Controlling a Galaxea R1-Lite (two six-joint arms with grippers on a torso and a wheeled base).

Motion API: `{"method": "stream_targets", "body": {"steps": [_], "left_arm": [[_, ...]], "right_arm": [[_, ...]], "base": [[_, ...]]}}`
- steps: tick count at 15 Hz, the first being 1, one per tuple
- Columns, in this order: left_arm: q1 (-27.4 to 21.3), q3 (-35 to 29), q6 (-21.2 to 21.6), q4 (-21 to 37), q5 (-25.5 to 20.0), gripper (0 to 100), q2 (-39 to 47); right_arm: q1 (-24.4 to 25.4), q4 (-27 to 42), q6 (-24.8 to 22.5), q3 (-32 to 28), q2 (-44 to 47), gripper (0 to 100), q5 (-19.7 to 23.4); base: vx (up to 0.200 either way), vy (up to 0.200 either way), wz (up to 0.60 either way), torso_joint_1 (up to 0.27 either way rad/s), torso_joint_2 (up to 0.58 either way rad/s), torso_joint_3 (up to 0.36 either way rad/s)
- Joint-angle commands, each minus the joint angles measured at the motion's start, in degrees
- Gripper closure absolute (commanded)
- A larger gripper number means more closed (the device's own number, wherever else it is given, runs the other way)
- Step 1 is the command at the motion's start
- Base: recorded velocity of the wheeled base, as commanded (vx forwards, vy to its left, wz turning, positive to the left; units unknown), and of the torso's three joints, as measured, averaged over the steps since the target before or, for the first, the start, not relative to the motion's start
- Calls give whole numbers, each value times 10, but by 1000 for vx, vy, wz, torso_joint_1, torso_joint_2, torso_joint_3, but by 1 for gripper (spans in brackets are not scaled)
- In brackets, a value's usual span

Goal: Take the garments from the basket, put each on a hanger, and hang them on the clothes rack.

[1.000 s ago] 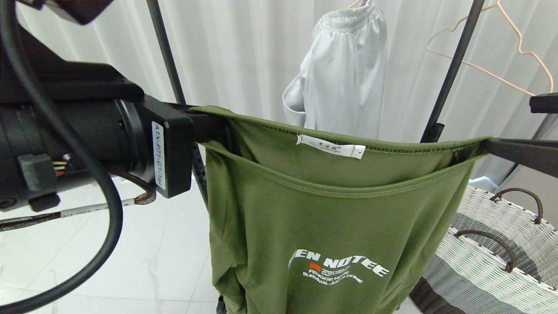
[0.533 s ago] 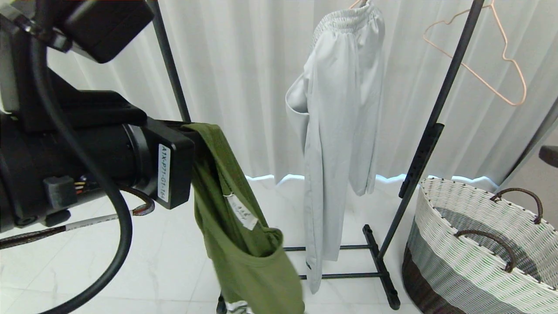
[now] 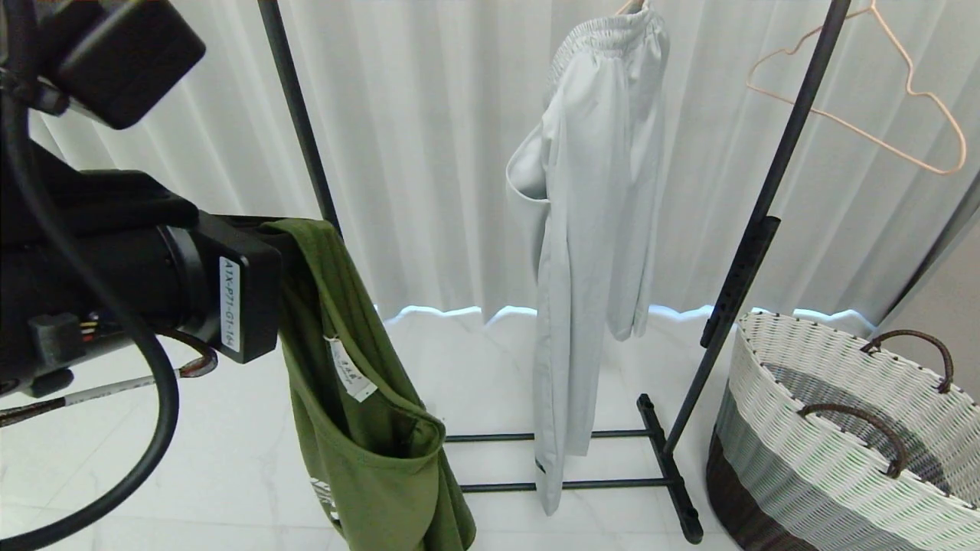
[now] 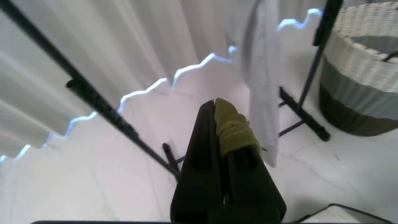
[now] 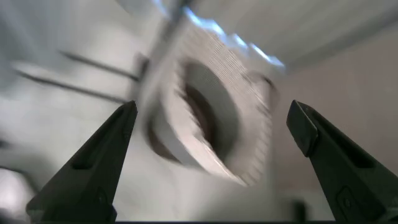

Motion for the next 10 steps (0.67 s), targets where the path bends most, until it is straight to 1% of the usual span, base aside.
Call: {"method": "stream_targets", "body": {"steps": [1,2,4,5,7,9,10], "left_arm": [[22,5,1,0,0,100,-14],[32,3,2,0,0,100,-14],[68,4,36,0,-2,100,-22],[83,5,46,0,-5,100,-25],[91,4,48,-1,-5,100,-29],[92,6,47,-1,-8,100,-33],[92,7,47,-1,-12,100,-35]], "right_arm": [[-80,3,-41,51,-39,0,-4],[-83,-4,-41,63,-47,0,-3],[-85,-55,-36,99,-54,0,-3],[-89,-76,-33,103,-53,0,1],[-89,-94,-19,103,-44,0,5],[-89,-99,8,103,-39,0,9],[-89,-99,23,101,-39,0,20]], "base": [[0,0,0,0,0,0],[0,0,0,0,0,0],[0,0,0,0,0,0],[0,0,0,0,0,0],[0,0,0,13,-28,-35],[0,0,0,100,-300,-200],[0,0,0,134,-403,-261]]}}
